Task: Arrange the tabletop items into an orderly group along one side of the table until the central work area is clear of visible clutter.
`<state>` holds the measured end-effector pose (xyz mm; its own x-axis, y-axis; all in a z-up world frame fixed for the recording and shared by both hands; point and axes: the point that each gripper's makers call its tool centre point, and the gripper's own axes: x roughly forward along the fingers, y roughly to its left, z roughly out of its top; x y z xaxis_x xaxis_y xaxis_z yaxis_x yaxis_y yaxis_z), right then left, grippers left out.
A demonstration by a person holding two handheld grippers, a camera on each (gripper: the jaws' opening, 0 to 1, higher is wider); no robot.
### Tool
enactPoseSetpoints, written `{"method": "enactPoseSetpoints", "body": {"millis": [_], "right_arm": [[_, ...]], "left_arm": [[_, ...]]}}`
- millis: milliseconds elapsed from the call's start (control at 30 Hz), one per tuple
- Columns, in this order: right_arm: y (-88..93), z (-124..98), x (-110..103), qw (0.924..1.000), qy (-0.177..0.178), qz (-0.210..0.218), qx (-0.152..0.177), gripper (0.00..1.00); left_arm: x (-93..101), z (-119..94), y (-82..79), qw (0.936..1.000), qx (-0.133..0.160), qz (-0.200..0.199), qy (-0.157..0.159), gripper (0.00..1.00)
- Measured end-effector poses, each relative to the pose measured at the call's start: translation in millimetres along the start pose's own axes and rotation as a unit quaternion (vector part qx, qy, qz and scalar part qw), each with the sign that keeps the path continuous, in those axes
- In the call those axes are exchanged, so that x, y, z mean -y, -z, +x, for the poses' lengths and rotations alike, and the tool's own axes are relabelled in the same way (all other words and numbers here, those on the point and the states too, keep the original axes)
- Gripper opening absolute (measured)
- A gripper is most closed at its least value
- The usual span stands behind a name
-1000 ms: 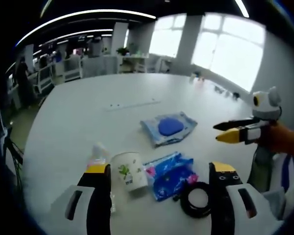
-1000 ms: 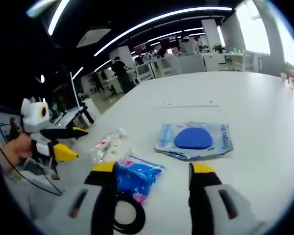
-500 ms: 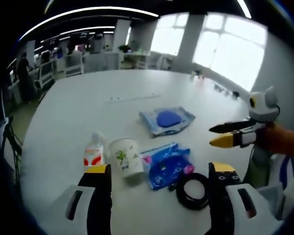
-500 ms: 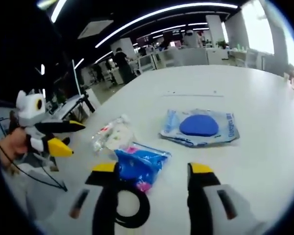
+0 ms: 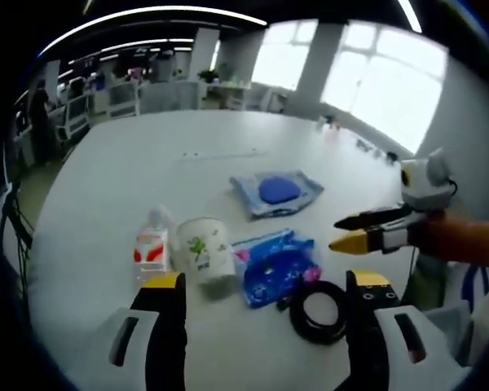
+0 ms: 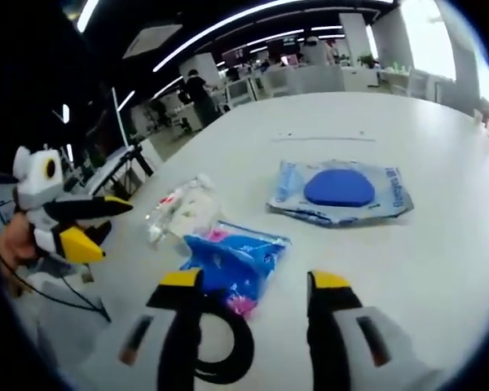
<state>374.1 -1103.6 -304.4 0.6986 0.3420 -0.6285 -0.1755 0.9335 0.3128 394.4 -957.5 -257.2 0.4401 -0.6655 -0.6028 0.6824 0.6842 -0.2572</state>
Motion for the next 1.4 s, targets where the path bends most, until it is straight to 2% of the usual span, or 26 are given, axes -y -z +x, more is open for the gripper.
{"method": "enactPoseSetpoints", "body": {"millis": [300,800,1400], "right_arm": [[3.6,10,3,0.9999,0.004,-0.007,-0.007,0.41],[18.4,32,11,0.9992,0.011,0.000,-0.040,0.36],[26.8,49,12,0.9983,0.014,0.010,-0.056,0.20]], "left_arm": [[-1.7,2,3.9,1.0000,-0.003,-0.004,0.000,0.77],[-2.4,8,8.8,0.9999,-0.011,-0.006,0.007,0.76],[-4.9,18,19.1,0.9996,-0.023,-0.011,0.011,0.75]]}}
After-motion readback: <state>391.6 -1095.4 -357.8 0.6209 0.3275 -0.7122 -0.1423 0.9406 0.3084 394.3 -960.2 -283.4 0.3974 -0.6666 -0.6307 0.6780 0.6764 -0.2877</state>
